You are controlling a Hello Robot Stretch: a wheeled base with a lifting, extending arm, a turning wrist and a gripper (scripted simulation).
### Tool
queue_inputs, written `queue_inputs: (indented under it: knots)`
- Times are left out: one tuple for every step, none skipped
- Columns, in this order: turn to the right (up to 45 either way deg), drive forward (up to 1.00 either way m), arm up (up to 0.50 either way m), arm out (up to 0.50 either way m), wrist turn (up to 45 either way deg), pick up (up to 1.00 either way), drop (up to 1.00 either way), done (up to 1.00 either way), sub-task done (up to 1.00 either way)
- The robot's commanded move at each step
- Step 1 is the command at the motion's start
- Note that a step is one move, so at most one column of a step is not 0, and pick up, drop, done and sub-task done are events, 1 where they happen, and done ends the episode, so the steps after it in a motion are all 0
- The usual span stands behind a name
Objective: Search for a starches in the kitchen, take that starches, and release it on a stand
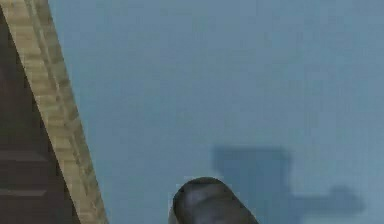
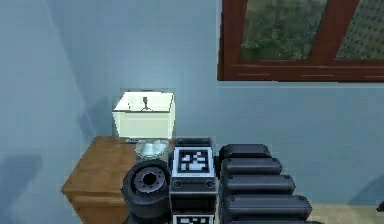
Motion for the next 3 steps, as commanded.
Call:
queue_inputs:
  knots:
    - [45.0, 0.0, 0.0, 0.0, 0.0, 0.0, 0.0, 0.0, 0.0]
    - [33.0, 0.0, 0.0, 0.0, 0.0, 0.0, 0.0, 0.0, 0.0]
    - [-45.0, 0.0, 0.0, 0.0, 0.0, 0.0, 0.0, 0.0, 0.0]
